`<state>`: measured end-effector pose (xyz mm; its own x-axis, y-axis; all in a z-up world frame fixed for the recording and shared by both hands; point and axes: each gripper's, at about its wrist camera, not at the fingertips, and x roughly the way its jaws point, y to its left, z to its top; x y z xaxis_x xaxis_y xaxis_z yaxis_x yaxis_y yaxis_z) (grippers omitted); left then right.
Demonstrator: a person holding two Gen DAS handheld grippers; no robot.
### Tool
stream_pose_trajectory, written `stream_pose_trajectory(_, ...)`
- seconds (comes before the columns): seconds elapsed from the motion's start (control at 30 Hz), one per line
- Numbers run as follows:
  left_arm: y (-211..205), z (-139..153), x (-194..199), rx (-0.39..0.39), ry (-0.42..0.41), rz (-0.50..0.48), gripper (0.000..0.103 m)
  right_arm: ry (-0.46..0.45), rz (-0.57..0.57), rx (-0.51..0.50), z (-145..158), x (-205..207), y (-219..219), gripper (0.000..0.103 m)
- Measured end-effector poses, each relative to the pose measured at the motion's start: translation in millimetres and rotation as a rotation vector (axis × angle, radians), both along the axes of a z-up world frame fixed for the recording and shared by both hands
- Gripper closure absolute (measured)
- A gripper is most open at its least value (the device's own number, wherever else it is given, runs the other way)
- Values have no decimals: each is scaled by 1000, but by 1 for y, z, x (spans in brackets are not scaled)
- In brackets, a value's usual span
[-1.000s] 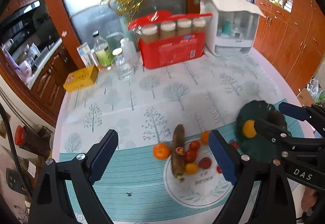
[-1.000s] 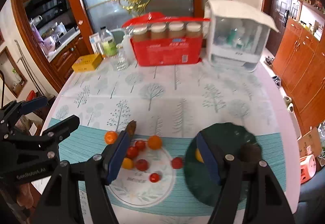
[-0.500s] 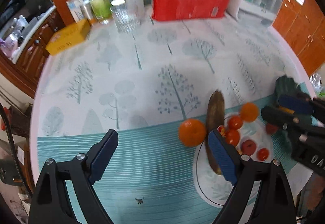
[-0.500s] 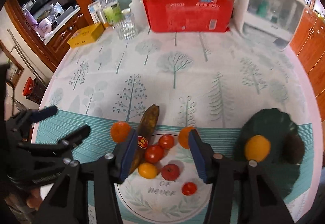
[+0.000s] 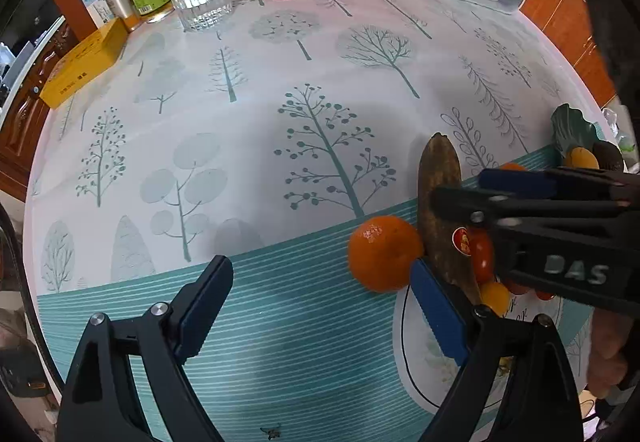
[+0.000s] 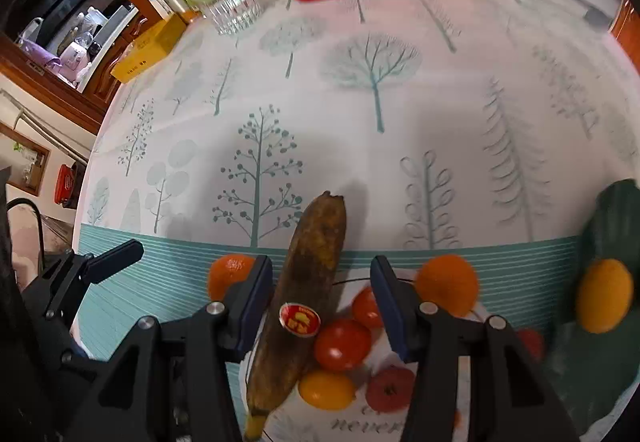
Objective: Organize fruits
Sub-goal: 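Move both tools back over the fruit plate toward the banana, then grasp the banana with the right tool while the left tool grasps an orange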
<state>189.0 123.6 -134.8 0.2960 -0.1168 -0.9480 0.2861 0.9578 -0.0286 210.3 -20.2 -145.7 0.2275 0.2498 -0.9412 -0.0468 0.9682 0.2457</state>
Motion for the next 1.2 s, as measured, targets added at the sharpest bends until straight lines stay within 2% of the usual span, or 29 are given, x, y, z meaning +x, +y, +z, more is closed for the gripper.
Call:
stream_pose_trajectory(0.17,-1,-7,4,-16,21,2,13,29,0,-8,-18,6,7,52)
stream_pose_trajectory(0.23,0,-8,5,-31,25,6,13,22,1,1,-19,7,8,59)
stream_pose_trajectory(0.27,0,-8,6,-37,28,9,13,26,6,13,-20,7,9,66)
stream_pose_trajectory(0.6,-11,-14,12,-82,48,-1,13,-7,-6,57,-4,-4,-4,68)
stream_pose_trajectory(0.83,-18,-22,15,-134,65,-5,15,-27,-61,114,1,-8,-20,69)
stream_pose_trajectory(0.9,-18,-25,17,-175,73,-4,25,-25,-77,135,0,-9,-24,69)
stream_pose_trajectory(1.0,-19,-27,18,-267,88,-16,49,-24,-91,146,0,-11,-29,69)
stream_pose_trajectory(1.03,-20,-27,18,-300,90,-26,62,-25,-94,153,0,-11,-30,69)
stream_pose_trajectory(1.07,-22,-26,17,-304,86,-29,63,-26,-93,158,0,-12,-30,69)
stream_pose_trajectory(1.2,-33,-22,12,-227,33,-59,65,-35,-89,165,2,-14,-30,70)
